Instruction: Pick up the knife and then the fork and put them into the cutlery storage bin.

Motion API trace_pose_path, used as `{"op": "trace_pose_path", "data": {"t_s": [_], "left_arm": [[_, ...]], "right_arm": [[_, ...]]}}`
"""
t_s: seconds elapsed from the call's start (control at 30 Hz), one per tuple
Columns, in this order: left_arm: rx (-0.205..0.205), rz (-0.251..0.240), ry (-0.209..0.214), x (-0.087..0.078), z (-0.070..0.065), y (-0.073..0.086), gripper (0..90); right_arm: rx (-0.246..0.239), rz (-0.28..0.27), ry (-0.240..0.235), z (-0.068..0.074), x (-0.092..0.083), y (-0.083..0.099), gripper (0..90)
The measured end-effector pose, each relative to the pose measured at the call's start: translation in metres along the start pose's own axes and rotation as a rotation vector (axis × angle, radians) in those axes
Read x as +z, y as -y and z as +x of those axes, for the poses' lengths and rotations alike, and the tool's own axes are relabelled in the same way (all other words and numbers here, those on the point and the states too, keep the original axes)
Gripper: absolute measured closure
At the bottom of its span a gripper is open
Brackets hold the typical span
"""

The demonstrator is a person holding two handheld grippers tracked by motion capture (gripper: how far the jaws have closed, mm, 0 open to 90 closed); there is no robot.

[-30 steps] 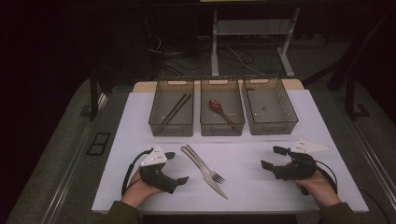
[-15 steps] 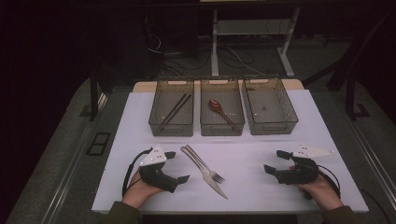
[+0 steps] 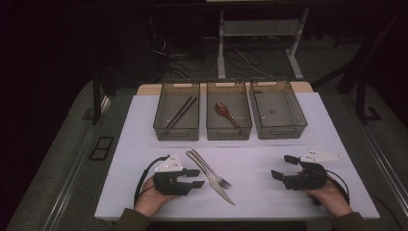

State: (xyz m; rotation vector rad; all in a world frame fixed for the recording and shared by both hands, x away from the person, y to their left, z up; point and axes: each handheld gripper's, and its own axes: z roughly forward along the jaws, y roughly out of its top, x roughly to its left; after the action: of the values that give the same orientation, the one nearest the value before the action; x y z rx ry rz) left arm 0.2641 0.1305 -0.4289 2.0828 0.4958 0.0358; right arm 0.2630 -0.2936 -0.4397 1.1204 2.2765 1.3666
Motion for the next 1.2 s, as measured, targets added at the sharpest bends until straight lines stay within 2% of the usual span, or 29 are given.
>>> {"op": "trace_pose_path", "data": {"t_s": [0.13, 0.33, 0.43, 0.53, 0.6, 0.7, 0.73, 0.77, 0.8, 1.2], "left_arm": [[0.03, 0.035, 0.047, 0.01, -0.005, -0.003, 74.0], [0.061, 0.104, 0.126, 0.035, -0.015, -0.009, 88.1], [0.092, 0.137, 0.138, 0.048, -0.02, -0.012, 88.7], [0.092, 0.15, 0.142, 0.058, -0.023, -0.013, 88.7], [0.104, 0.163, 0.141, 0.061, -0.023, -0.013, 88.7], [0.093, 0.17, 0.144, 0.065, -0.022, -0.013, 88.7], [0.115, 0.179, 0.147, 0.067, -0.02, -0.014, 88.7], [0.109, 0.178, 0.144, 0.069, -0.02, -0.014, 88.7], [0.121, 0.187, 0.146, 0.07, -0.019, -0.015, 88.8], [0.13, 0.193, 0.138, 0.09, -0.011, -0.031, 88.7]], "right_arm": [[0.0, 0.003, 0.003, 0.0, 0.001, 0.0, 17.6], [0.002, 0.004, 0.004, 0.0, 0.001, 0.0, 17.6], [0.001, 0.004, 0.004, 0.0, 0.001, 0.0, 17.7], [0.0, 0.003, 0.003, 0.0, 0.001, 0.0, 17.6], [0.002, 0.003, 0.004, 0.0, 0.001, 0.0, 17.6], [0.003, 0.001, 0.006, -0.001, 0.001, 0.0, 17.6], [0.003, 0.001, 0.006, -0.001, 0.001, 0.0, 17.6], [0.003, 0.0, 0.007, -0.001, 0.001, 0.0, 17.6], [0.004, 0.001, 0.007, -0.001, 0.001, 0.0, 17.6], [0.005, -0.002, 0.009, -0.001, 0.001, 0.0, 17.6]]}}
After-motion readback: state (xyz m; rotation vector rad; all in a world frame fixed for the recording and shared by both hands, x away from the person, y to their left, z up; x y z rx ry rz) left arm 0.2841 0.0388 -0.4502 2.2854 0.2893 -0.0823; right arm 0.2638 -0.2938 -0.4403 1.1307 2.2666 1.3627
